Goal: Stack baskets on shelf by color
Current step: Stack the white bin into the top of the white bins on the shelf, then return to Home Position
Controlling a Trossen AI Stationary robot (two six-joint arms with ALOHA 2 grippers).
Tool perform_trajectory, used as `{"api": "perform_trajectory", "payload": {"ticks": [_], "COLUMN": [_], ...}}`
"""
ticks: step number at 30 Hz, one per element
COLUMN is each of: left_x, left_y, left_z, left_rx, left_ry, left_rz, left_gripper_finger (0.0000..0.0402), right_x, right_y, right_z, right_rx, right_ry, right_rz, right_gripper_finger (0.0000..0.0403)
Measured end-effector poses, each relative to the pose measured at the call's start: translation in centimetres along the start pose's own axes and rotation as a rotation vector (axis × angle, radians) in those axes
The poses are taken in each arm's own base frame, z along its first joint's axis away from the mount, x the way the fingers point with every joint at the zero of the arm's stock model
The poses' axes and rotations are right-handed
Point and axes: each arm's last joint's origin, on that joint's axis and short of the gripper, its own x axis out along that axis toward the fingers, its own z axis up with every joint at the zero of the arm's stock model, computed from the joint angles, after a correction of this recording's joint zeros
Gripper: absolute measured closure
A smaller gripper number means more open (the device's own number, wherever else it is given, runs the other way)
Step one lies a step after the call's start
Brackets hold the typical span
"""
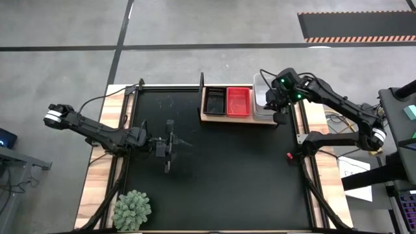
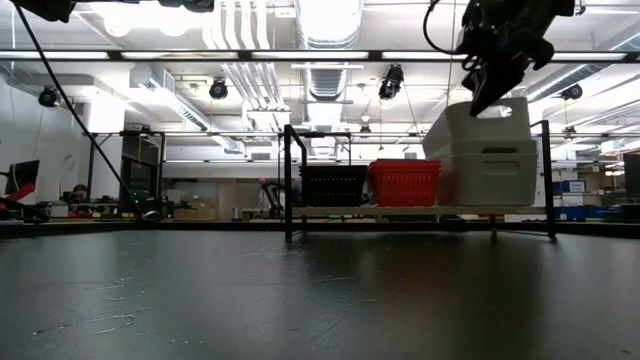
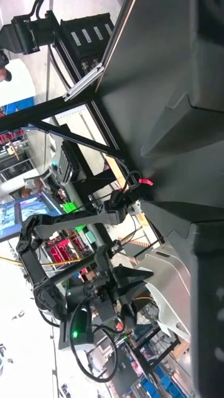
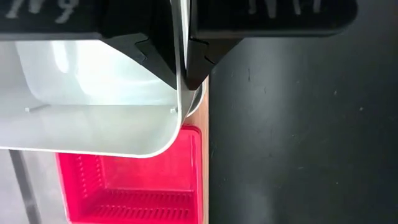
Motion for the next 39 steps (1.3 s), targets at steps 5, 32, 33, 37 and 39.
{"api": "perform_trajectory", "payload": {"ticks": [5,32,33,37,39], "left_x": [0.0,-1.6,-2.0,-4.2,-5.2], "left_y": [0.0,-0.8,-0.7,-0.4,-0.4], "left_z": [0.0,-2.1,-2.2,-2.6,-3.1], "left_rx": [0.0,-0.02,-0.047,-0.105,-0.113], "left_ry": [0.0,0.052,0.045,0.01,-0.011], "left_rz": [0.0,-0.022,-0.005,0.042,0.051], "left_gripper_finger": [0.0293,0.0293,0.0293,0.0293,0.0293], "right_x": [0.1,2.6,3.1,4.6,5.0], "right_y": [0.0,6.4,7.0,8.7,9.2], "right_z": [-0.1,-0.1,-0.5,-2.3,-3.1], "right_rx": [0.013,-0.089,-0.106,-0.13,-0.146], "right_ry": [0.02,-0.653,-0.685,-0.739,-0.744], "right_rz": [0.014,0.051,0.054,0.005,-0.015], "right_gripper_finger": [0.0377,0.0392,0.0393,0.0394,0.0394]}}
